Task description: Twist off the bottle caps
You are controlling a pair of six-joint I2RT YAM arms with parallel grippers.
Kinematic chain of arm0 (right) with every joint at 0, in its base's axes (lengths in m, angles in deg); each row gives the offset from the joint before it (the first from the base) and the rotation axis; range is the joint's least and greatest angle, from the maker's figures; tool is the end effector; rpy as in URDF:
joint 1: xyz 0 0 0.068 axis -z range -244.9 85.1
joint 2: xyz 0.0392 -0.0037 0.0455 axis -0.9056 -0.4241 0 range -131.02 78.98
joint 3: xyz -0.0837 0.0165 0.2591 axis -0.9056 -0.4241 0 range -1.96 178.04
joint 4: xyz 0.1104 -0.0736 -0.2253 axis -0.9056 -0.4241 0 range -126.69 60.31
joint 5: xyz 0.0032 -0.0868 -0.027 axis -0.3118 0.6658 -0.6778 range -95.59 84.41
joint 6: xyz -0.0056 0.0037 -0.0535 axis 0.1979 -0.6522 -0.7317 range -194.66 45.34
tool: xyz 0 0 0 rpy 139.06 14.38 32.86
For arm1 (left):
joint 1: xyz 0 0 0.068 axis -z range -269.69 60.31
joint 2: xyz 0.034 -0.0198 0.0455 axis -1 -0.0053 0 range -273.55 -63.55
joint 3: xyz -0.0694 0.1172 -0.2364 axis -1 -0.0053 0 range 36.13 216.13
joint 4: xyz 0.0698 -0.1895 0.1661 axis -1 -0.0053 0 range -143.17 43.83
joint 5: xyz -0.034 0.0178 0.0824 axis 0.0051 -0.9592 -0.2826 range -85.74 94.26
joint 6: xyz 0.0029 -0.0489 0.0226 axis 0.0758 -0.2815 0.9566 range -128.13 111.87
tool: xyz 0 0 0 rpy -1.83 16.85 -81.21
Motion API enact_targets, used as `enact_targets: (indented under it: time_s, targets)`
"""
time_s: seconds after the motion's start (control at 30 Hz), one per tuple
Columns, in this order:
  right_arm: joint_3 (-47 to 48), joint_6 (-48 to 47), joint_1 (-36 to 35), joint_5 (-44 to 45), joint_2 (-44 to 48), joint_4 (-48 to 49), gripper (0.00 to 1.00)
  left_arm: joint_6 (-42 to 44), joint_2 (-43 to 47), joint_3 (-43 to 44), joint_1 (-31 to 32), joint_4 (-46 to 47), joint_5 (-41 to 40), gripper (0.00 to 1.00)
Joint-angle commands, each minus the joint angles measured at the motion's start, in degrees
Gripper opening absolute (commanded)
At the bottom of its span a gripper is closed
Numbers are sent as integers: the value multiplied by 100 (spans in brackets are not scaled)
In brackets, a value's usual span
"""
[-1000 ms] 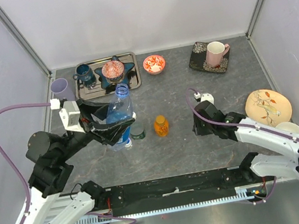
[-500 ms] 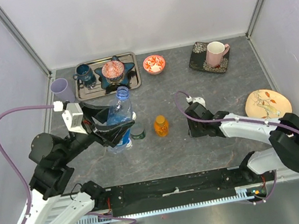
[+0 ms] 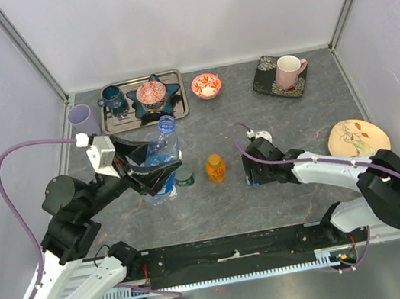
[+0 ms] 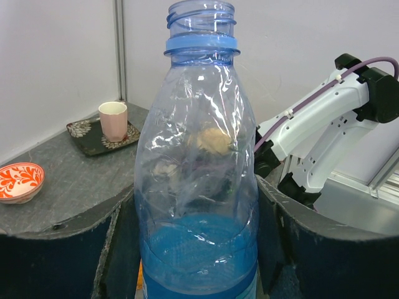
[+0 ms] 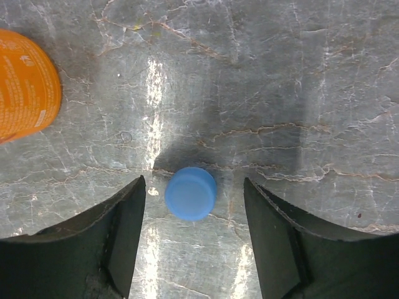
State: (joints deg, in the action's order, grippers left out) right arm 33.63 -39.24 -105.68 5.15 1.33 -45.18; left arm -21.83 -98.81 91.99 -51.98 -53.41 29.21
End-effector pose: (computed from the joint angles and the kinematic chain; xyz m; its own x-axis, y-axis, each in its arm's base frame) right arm 0.1893 0.1544 0.1597 -0.8488 0.0199 -0.5284 -0.0909 0.9789 0.1829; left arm 0.0826 -0.0828 0.4328 -0.0306 -0.2476 -0.9684 0.8976 0.4195 -0.1356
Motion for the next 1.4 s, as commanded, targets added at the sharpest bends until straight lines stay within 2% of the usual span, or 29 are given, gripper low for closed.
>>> enact_targets:
  time_s: [0.0,0.13,0.2,0.33,0.37,0.47,0.63,0.77,0.9,1.2,1.37]
  targets:
    - [-9,79,-18,33,232,-130,73,218,-50,-22,-18,118,-69,37]
    - [587,97,-10,357,706,-603,80,227,-77,-5,-18,118,-69,37]
    - [1482,-61,8,840,988,-1227,87,227,-138,22,-18,127,-60,37]
    - [3319,-404,219,1333,1120,-2150,89,244,-349,101,-18,144,27,38]
    - [3923,-465,210,1351,1251,-2256,89,253,-393,127,-18,144,54,38]
    - [4568,-782,219,511,1698,-1768,88,297,-753,303,-18,101,273,38]
    - [4983,-748,219,-1413,2060,-1229,87,253,-1490,645,-10,127,966,39]
    - [5028,-633,219,-2205,2017,-949,87,165,-1966,830,25,206,1319,39]
    - [4984,-492,228,-2585,1885,-772,88,183,-2291,1006,175,232,1381,40]
    - [4799,-571,210,-2630,1621,-789,87,323,-2599,1147,430,285,1188,41]
    - [4729,-589,201,-2709,1595,-798,82,341,-2687,1182,465,303,1170,41]
